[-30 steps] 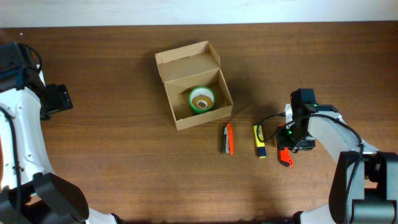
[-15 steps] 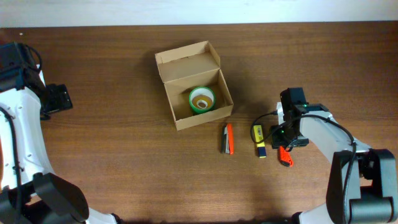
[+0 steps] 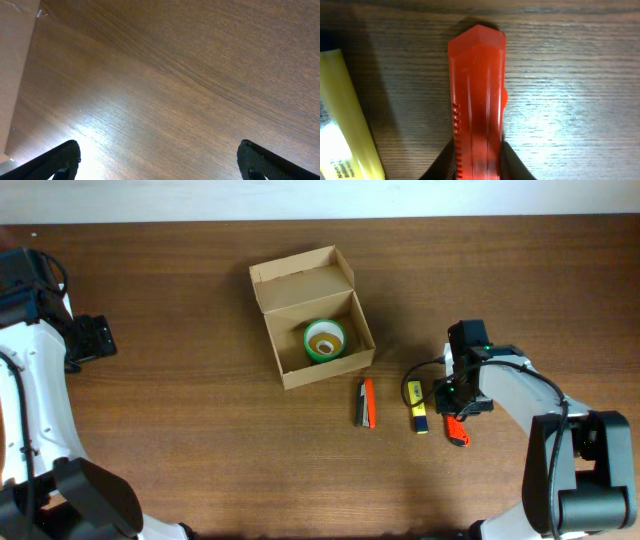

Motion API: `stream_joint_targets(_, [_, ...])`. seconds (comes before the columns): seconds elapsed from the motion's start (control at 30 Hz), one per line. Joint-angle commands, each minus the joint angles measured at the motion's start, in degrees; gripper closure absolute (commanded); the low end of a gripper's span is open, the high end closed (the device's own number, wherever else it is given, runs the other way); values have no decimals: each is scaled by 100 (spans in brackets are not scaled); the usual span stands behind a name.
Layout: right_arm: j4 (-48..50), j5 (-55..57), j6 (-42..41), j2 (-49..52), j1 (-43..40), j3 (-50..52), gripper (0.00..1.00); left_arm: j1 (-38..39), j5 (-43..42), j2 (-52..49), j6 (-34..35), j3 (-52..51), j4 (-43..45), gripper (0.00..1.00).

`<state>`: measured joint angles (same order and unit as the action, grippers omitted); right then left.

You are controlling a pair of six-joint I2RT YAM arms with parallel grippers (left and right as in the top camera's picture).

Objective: Pack container
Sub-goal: 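Lower the right gripper and grasp the orange box cutter, then carry the orange cutter into the box and release it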

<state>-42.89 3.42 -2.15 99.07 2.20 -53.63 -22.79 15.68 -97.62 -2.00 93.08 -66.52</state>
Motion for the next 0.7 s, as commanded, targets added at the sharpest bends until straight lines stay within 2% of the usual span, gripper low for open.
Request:
stream_joint_targets(0.0, [74,177,-243,258,4,85,84,13,-26,87,-87,-37,13,0])
stream_joint_targets(0.2, [105,2,-328,256,2,85,96,13,-26,87,-87,-37,13,0])
stream_joint_targets(0.43, [-26,4,-323,87,4,-160,96,-11,-24,87,-87,-37,13,0])
stream_joint_targets(0.67, [-671,2,-131,-358,4,-1364,96,-24,-24,90,-87,-37,13,0])
